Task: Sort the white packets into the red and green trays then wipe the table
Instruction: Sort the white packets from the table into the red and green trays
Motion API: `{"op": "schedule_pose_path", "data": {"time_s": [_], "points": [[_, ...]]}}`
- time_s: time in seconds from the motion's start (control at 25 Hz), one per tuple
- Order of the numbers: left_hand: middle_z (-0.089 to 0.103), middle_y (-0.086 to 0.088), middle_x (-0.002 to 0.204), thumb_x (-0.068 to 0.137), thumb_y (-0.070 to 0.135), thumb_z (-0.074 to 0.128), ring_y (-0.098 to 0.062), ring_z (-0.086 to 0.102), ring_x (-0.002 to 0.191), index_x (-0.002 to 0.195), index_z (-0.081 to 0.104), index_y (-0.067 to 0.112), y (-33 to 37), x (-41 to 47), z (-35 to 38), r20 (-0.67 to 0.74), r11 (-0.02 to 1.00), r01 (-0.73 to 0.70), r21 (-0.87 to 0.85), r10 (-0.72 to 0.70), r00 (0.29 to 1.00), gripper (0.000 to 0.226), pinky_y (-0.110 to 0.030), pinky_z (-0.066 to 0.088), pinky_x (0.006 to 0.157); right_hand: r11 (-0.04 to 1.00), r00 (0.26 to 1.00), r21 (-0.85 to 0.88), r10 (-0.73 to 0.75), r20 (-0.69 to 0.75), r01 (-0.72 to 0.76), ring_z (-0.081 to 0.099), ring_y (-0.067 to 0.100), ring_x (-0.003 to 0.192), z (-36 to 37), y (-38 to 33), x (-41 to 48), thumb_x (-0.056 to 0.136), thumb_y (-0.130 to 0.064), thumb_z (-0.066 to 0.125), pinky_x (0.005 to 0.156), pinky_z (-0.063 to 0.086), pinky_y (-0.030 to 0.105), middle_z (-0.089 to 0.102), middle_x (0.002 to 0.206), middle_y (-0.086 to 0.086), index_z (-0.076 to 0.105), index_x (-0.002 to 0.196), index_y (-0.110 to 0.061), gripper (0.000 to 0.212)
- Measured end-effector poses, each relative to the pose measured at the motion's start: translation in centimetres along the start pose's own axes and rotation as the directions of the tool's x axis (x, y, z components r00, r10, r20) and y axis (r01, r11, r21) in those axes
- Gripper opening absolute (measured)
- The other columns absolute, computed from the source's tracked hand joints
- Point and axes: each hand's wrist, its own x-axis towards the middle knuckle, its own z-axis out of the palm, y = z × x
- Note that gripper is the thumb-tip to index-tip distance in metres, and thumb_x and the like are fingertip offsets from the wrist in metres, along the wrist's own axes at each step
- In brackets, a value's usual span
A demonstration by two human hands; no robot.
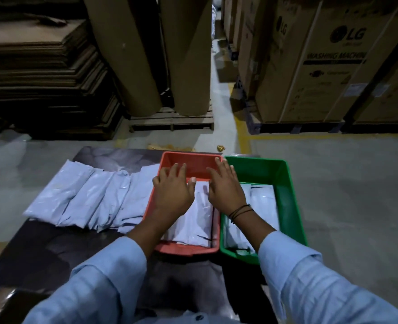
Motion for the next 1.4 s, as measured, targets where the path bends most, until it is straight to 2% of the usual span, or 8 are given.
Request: {"op": "schedule_pose_path", "data": {"time_s": [0.24,0.48,0.68,0.92,1.08,1.16,1.24,1.4], "points": [[0.048,-0.008,0.151,0.094,0.056,0.018,-0.038,0.04,0.133,0.144,0.051,0.02,-12.8,-0.5,-1.0,-0.005,0.998,0.053,-0.017,-0.053,0.999,0.07,-0.053,0.033,0.101,0.998,0.997,0.01,-0.056,0.043,0.056,0.02,0.039,0.148,4.4,-10.4,3.6,0.084,-0.014,0.053,0.119,0.022,0.051,0.029,0.158,0.017,0.051,0.139,-0.012,0.055],[0.048,-0.007,0.152,0.095,0.056,0.024,-0.037,0.04,0.134,0.142,0.054,0.022,-27.0,-0.2,-1.3,0.003,0.993,0.101,-0.054,-0.101,0.995,0.065,-0.054,0.033,0.102,0.997,0.994,-0.029,-0.069,0.09,0.072,0.03,0.044,0.143,11.7,-21.6,6.7,0.084,-0.009,0.057,0.114,0.032,0.055,0.039,0.151,0.023,0.055,0.134,-0.009,0.049],[0.039,-0.008,0.158,0.1,0.054,0.034,-0.037,0.034,0.14,0.147,0.048,0.021,-35.3,0.6,-0.1,0.136,0.993,0.109,-0.05,-0.102,0.985,0.059,-0.052,0.029,0.106,0.998,0.984,-0.058,0.035,0.173,-0.025,0.022,0.042,0.146,16.0,-28.0,8.1,0.089,-0.017,0.053,0.119,0.023,0.051,0.032,0.156,0.021,0.047,0.142,-0.011,0.054],[0.042,-0.01,0.156,0.094,0.058,0.03,-0.038,0.037,0.138,0.146,0.051,0.021,-38.0,1.5,1.6,0.172,0.995,0.068,-0.079,-0.053,0.984,0.067,-0.051,0.03,0.105,0.976,0.968,-0.191,0.145,0.204,-0.106,0.017,0.045,0.147,17.9,-28.0,7.8,0.088,-0.024,0.055,0.118,0.021,0.054,0.029,0.157,0.023,0.049,0.139,-0.009,0.053],[0.04,-0.011,0.157,0.098,0.058,0.035,-0.037,0.035,0.139,0.146,0.05,0.021,-38.5,2.0,3.3,0.214,0.998,0.019,-0.062,-0.005,0.977,0.063,-0.051,0.029,0.109,0.902,0.898,-0.304,0.381,0.22,-0.307,-0.001,0.049,0.147,18.6,-26.5,8.2,0.088,-0.042,0.056,0.118,0.004,0.059,0.008,0.162,0.024,0.027,0.153,-0.012,0.077],[0.04,-0.011,0.157,0.099,0.057,0.041,-0.037,0.035,0.139,0.146,0.05,0.021,-38.8,2.2,4.0,0.215,0.998,-0.003,-0.067,0.017,0.976,0.06,-0.052,0.027,0.111,0.852,0.846,-0.341,0.485,0.223,-0.398,-0.004,0.052,0.146,19.2,-25.9,7.6,0.088,-0.052,0.054,0.117,0.005,0.06,0.0,0.163,0.023,0.014,0.156,-0.014,0.088],[0.044,-0.012,0.155,0.096,0.058,0.04,-0.037,0.038,0.138,0.142,0.055,0.021,-38.9,2.3,4.4,0.184,0.997,-0.002,-0.082,0.017,0.983,0.061,-0.054,0.027,0.111,0.842,0.839,-0.341,0.502,0.21,-0.418,0.006,0.054,0.144,19.9,-25.5,7.1,0.087,-0.053,0.055,0.115,0.012,0.061,0.005,0.163,0.021,0.015,0.156,-0.013,0.089],[0.047,-0.012,0.152,0.091,0.058,0.039,-0.038,0.04,0.136,0.138,0.06,0.021,-39.7,2.2,4.7,0.149,0.994,0.022,-0.112,-0.005,0.989,0.064,-0.054,0.026,0.111,0.823,0.839,-0.376,0.515,0.175,-0.426,0.036,0.057,0.129,20.7,-25.6,7.4,0.086,-0.047,0.06,0.1,0.035,0.061,0.03,0.158,0.016,0.036,0.151,-0.015,0.076]]}}
